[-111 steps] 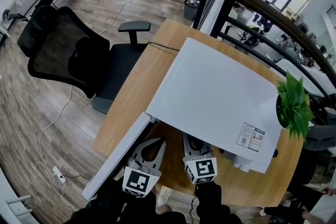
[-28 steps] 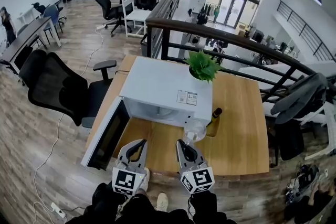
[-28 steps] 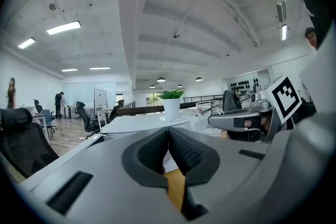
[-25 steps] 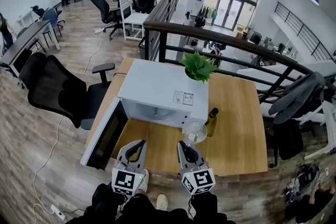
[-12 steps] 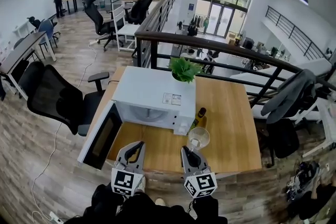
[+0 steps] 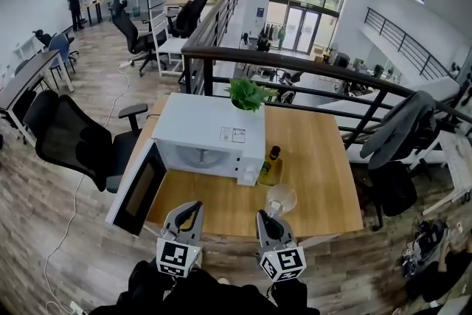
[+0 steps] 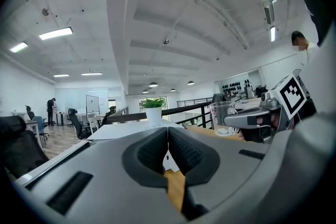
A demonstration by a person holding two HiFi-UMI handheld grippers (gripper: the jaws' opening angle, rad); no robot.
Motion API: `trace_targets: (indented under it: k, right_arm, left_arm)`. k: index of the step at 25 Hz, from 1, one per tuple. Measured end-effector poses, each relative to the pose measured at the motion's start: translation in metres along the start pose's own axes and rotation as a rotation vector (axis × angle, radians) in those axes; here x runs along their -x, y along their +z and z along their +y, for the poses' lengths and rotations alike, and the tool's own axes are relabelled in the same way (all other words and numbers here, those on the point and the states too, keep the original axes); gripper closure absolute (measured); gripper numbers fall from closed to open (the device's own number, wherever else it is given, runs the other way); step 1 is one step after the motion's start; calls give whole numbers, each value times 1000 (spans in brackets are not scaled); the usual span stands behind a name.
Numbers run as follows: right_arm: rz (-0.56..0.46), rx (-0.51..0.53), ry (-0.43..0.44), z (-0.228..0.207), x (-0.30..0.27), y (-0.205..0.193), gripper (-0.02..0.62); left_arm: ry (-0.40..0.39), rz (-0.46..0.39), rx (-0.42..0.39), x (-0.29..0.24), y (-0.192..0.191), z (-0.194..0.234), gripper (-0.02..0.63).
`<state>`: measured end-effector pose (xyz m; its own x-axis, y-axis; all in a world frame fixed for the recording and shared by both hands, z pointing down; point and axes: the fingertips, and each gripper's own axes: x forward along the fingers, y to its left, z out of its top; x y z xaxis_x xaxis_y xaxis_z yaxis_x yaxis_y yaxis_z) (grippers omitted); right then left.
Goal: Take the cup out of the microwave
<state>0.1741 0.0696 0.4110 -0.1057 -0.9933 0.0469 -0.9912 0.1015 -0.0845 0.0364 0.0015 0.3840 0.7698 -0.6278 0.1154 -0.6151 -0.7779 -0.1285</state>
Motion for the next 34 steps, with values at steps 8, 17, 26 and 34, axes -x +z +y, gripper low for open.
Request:
trace_targets:
  k: [8, 17, 26, 34]
  right_arm:
    - [-3, -2, 6, 3, 3, 0, 574]
    - [-18, 11, 18, 5, 4, 4, 574]
    - [-28, -1, 16, 6, 5, 7, 574]
    - [-26, -9, 2, 6, 4, 7, 574]
  left_arm:
    - [-2, 2, -4, 3, 1, -3, 581]
    - [-5, -2, -5, 3, 2, -6, 581]
    - [-10, 0, -6, 3, 1, -6, 581]
    - [-14, -2, -5, 1, 0, -5, 581]
